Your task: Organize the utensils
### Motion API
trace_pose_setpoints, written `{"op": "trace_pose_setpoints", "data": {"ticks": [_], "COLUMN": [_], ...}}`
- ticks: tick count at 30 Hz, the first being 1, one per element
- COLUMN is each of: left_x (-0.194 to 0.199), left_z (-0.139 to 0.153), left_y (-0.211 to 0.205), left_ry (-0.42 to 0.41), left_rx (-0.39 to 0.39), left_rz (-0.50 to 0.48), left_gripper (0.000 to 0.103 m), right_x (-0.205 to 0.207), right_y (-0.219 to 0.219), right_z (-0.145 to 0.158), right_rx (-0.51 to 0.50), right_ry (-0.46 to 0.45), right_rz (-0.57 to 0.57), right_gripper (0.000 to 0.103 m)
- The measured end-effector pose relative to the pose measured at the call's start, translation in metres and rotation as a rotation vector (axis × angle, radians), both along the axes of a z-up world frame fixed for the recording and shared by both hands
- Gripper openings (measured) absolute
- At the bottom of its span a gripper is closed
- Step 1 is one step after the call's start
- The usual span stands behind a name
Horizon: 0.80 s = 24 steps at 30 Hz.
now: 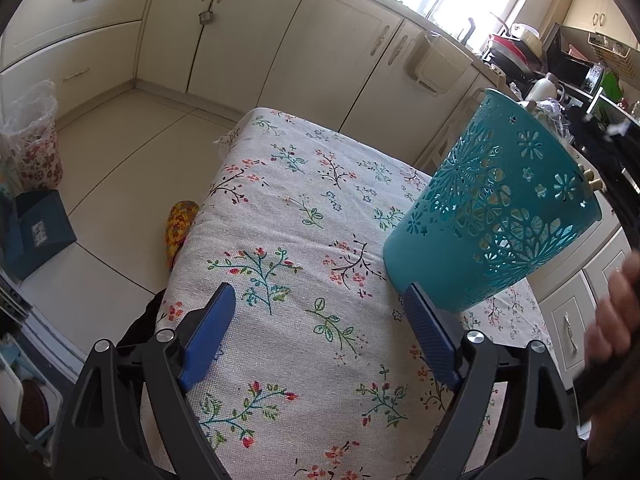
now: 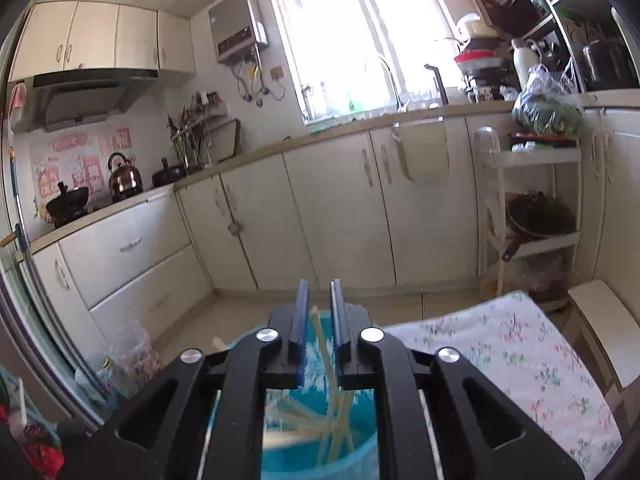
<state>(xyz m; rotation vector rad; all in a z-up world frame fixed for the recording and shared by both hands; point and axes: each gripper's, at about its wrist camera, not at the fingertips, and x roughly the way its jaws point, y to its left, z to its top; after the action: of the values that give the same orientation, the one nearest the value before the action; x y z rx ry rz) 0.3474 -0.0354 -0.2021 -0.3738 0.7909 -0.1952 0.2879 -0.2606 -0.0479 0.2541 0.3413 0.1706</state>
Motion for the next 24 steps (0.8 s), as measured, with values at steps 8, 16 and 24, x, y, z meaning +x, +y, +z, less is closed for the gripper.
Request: {"op": "trace_pose_setpoints", "data": {"ticks": [8, 16, 24], "left_x": [-0.029, -0.12, -0.204], "left_z": [0.046, 0.133, 0.178], "left_y": [-0.007, -0.006, -0.004], "left_ry": [-0.004, -0.092, -0.101], "left_rx": [0.161, 0.288, 0.446], "left_rz": [-0.015, 0.033, -0.011], "left_gripper": [0.095, 0.095, 0.095], "right_x": [-0.098, -0.182, -0.233], "right_y": [-0.001, -0.008, -0.006], "right_z": [0.006, 0.007, 0.041], "right_rx": [0.073, 0.084, 0.121], "right_ry": [0.125, 0.284, 0.28], "right_rz": [0.021, -0.107, -0.115], "right_gripper": [0.076, 0.095, 0.096]}}
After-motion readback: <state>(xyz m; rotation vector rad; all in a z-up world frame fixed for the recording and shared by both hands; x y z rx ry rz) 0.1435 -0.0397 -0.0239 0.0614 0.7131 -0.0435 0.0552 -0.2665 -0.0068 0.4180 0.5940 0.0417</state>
